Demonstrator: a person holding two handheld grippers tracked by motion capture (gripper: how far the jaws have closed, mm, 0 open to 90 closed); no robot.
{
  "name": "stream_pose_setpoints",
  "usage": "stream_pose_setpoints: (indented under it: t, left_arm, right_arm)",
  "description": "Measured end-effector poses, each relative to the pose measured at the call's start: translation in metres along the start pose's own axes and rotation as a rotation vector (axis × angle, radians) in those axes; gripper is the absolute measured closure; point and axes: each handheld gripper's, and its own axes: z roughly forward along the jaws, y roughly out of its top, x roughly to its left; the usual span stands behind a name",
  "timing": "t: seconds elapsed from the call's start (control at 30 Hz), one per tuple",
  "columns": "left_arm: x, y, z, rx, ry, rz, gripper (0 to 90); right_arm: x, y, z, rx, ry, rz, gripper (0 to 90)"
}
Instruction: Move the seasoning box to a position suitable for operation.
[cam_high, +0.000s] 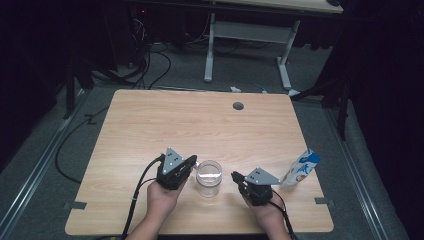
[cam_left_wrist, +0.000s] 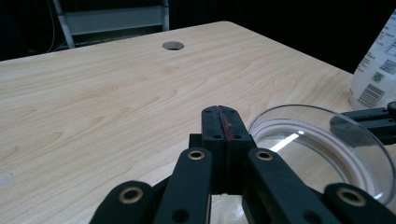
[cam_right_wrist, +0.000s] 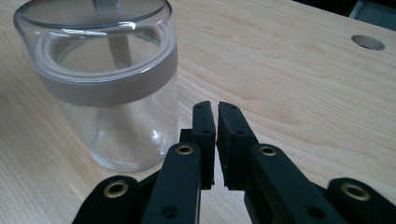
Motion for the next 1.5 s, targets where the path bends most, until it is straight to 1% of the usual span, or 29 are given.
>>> stream_pose_setpoints:
  t: [0.23,0.43,0.6,0.8,0.93,1.03,1.5]
  left_arm:
    - [-0.001,-0.0011,-0.0005,-0.004,0.009,0.016,90.0]
    - [-0.0008,-0.0015,-0.0006,-0.005,0.018,0.021,89.9]
    - [0.0008,-0.0021,-0.0011,-0.005,0.016,0.019,89.9]
    - [0.0023,-0.004,-0.0014,-0.012,0.011,0.0,89.9]
    - [0.003,-0.0043,-0.0019,-0.012,0.01,-0.005,89.9]
    - [0.0015,-0.0044,-0.0029,-0.018,0.007,0.002,89.9]
    - [-0.0002,-0.0048,-0.0015,-0.02,0.001,0.006,89.9]
  right_arm:
    - [0.0019,0.0004,0.0004,0.001,0.004,-0.003,85.7]
    - [0.0031,0.0004,0.0011,-0.001,0.008,-0.008,85.6]
    - [0.0034,0.0004,0.0011,0.0,0.01,-0.009,85.6]
    - [0.0045,0.0006,0.0013,0.002,0.011,-0.012,85.6]
    - [0.0054,0.0007,0.0017,0.0,0.014,-0.012,85.6]
    - [0.0056,0.0011,0.0015,-0.001,0.015,-0.017,85.7]
    - [0.0073,0.0013,0.0018,0.001,0.018,-0.021,85.7]
